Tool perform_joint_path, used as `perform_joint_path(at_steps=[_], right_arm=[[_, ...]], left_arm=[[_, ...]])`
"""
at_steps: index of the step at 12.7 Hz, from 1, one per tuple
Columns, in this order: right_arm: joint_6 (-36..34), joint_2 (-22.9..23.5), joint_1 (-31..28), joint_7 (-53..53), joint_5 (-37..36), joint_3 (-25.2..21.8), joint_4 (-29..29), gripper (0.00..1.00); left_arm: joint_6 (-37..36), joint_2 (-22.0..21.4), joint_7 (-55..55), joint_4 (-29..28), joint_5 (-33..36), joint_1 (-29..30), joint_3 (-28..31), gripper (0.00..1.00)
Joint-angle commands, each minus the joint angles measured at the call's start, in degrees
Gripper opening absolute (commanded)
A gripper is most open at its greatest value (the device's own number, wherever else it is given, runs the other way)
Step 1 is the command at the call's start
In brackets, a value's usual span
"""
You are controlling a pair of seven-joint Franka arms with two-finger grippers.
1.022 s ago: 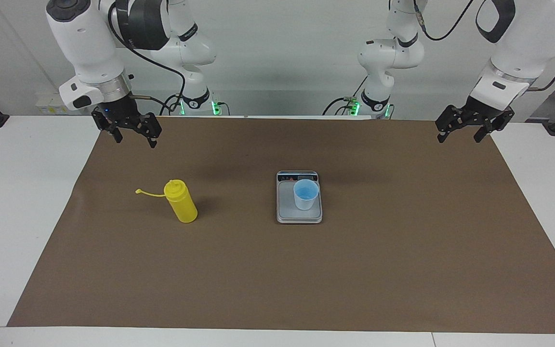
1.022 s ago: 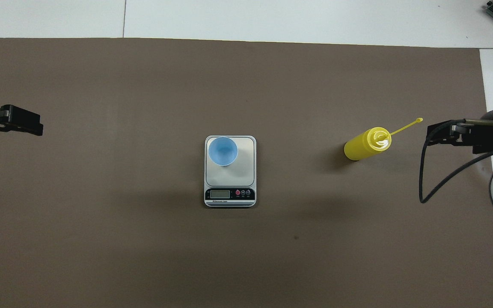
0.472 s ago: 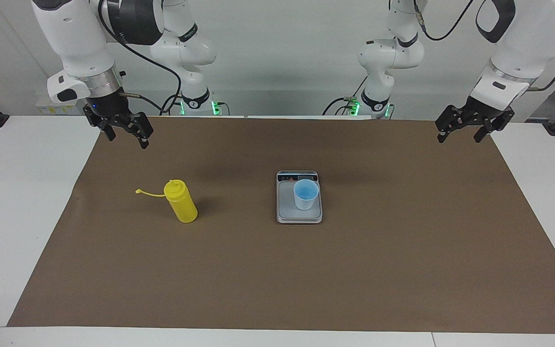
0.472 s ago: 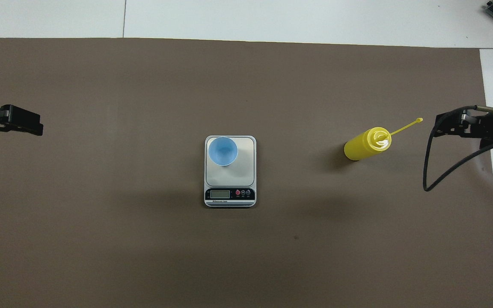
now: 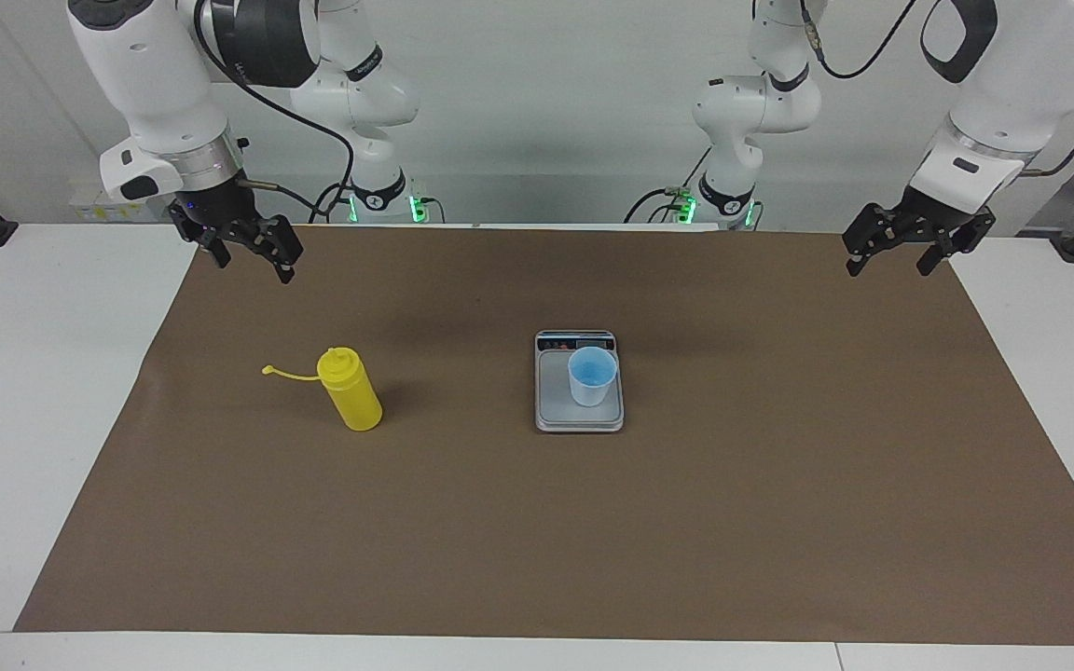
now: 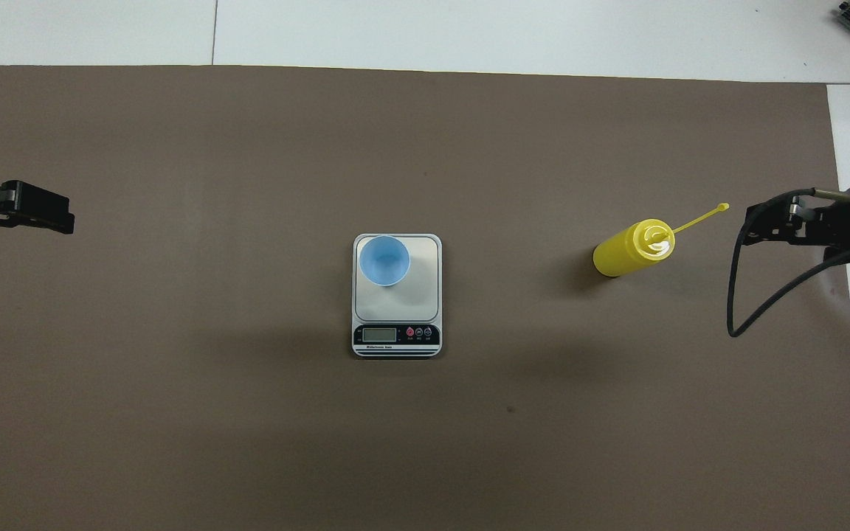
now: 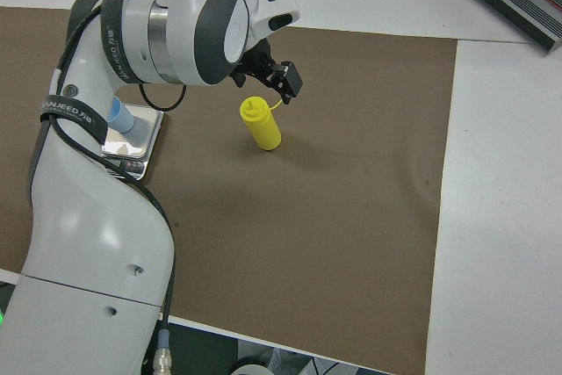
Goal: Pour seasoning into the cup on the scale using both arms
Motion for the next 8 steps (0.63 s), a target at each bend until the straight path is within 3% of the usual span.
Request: perform_joint_path(at_steps=[1, 8], right_arm=[[0.07, -0.17, -0.21, 0.07, 1.74, 0.28, -0.47, 1.00], [2.71, -0.96, 0.23, -4.06, 1.93, 0.63, -2.41, 1.00]], left_arm=[[-0.45, -1.38, -0.35, -1.33, -0.44, 0.04, 0.13, 1.00], [-0.45, -1.38, -0.35, -1.33, -0.44, 0.04, 0.13, 1.00]])
